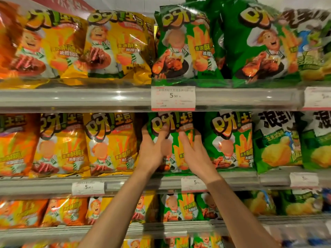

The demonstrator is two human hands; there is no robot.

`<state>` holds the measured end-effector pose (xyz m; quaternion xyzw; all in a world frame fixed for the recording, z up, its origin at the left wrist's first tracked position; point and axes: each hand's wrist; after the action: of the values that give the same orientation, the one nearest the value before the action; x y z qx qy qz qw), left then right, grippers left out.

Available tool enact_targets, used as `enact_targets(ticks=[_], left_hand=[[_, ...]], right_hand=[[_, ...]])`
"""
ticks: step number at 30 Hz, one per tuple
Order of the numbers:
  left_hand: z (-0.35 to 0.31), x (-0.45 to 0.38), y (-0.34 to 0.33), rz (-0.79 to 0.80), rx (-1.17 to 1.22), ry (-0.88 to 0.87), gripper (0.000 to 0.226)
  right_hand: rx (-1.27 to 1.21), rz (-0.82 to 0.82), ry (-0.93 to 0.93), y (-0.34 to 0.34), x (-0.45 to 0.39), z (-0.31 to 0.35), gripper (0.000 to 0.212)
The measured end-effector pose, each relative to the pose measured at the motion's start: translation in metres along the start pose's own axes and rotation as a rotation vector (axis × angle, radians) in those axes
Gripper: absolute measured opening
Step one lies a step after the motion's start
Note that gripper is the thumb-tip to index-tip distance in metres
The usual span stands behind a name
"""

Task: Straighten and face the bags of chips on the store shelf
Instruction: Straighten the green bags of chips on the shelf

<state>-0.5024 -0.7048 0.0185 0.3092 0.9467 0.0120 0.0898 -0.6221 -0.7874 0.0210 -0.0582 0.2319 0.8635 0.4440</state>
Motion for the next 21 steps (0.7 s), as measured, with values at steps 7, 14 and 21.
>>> enact_targets(ticks=[7,14,21], left_hand=[[-0.001,0.004,0.017,-0.127,-0.278,-0.307,0.064],[0.001,-0.005,0.008,-0.07,-0.352,-0.365,0.047],[0.0,-0.007,0.008,-0.062,-0.376,-0.34,0.053]], right_hand=[[0.101,-0.129,0.347,0.004,0.005,0.002,0.066],[0.239,-0.241,0.517,-0.007,-0.013,0.004,0.051],[0.681,-0.183,0.679,-0.008,-0.02,-0.007,0.028]])
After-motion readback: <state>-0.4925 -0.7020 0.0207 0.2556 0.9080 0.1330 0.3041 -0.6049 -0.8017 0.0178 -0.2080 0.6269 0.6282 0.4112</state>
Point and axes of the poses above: each hand's wrist, its own x-axis away from the middle knuckle, its own y-axis out of the back of the hand, z = x × y, and after that the axes turned 8 degrees about y, right-handed
